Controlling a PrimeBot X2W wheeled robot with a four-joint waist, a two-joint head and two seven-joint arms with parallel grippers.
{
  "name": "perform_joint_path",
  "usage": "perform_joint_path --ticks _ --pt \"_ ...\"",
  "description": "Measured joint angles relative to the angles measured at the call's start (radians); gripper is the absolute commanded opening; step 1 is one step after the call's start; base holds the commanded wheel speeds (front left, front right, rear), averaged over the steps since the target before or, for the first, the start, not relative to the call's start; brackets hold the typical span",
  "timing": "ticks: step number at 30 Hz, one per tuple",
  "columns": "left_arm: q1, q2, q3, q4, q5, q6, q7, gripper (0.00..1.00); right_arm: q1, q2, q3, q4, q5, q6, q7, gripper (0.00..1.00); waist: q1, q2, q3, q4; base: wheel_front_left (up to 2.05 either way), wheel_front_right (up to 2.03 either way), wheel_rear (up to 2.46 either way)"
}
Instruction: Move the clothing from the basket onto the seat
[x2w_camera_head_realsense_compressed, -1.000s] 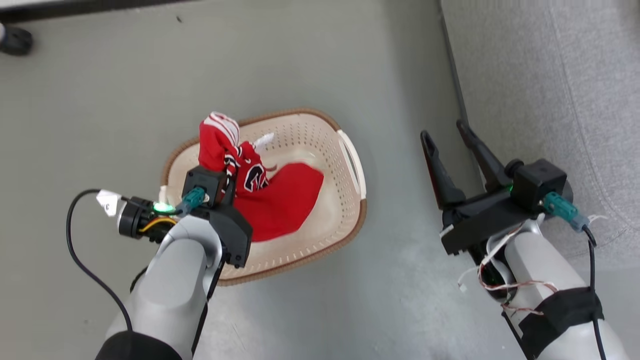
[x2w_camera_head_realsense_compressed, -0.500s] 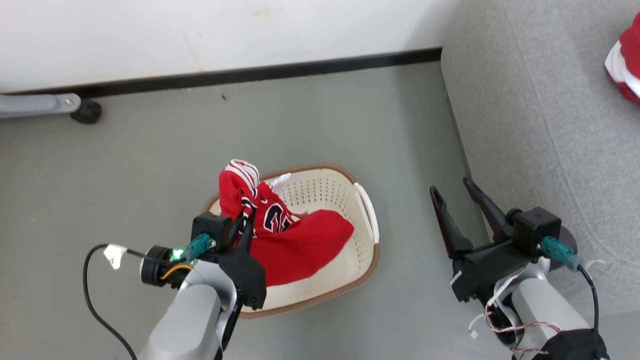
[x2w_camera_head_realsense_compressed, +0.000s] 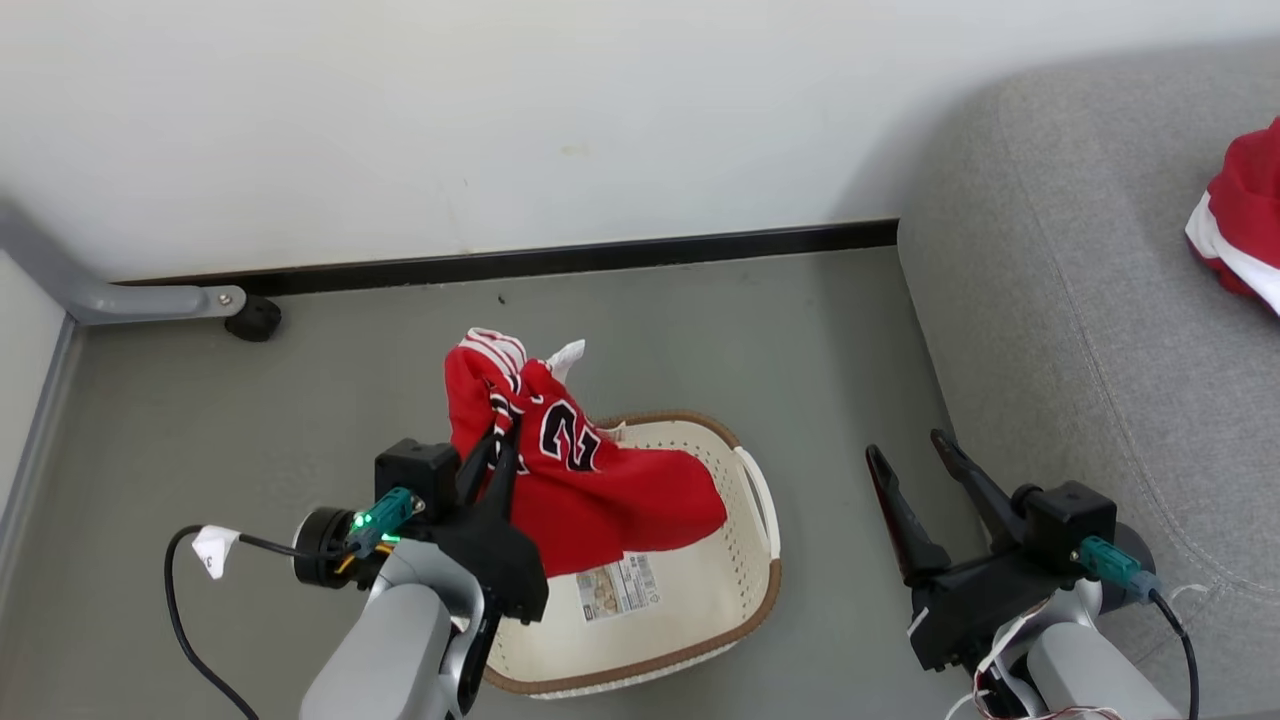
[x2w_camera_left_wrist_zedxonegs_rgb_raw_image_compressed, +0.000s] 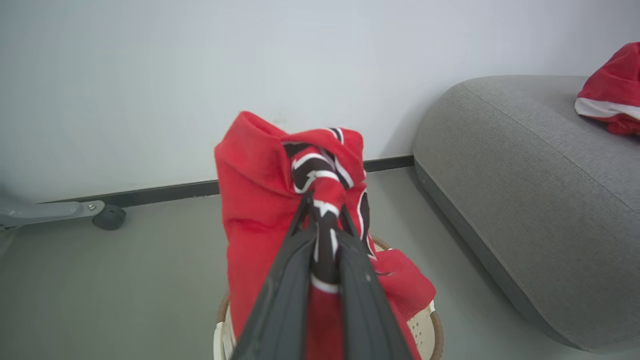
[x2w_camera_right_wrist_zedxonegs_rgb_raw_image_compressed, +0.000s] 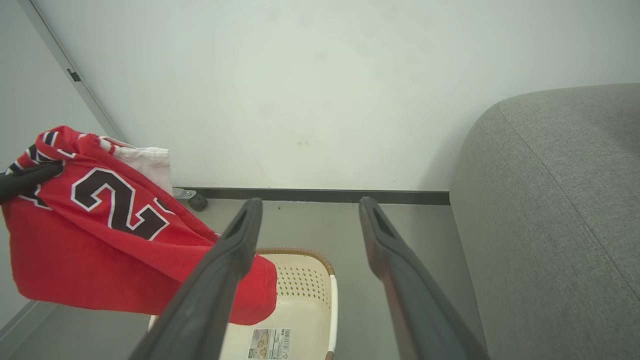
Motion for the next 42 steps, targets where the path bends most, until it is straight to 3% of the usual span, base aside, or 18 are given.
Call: perform_joint_path --ticks 27,37,42 --pt "-0.001 0.006 0.010 -0.406 0.068 -0.008 -0.001 0.00 0.031 0.020 0.020 -0.013 -0.002 0.004 0.000 1.00 0.0002 0.0002 -0.025 0.014 0.00 0.00 0.00" --pt "-0.001 0.012 0.009 -0.442 0.077 0.000 -0.001 0.00 -0.016 0.028 0.090 -0.067 -0.037 0.007 0.000 1.00 0.0002 0.0002 -0.012 0.010 0.00 0.00 0.00" --pt "-0.001 0.012 0.002 -0.455 0.080 0.000 -0.001 0.00 -0.070 0.028 0.176 -0.107 -0.048 0.007 0.000 1.00 0.0002 0.0002 -0.006 0.011 0.00 0.00 0.00"
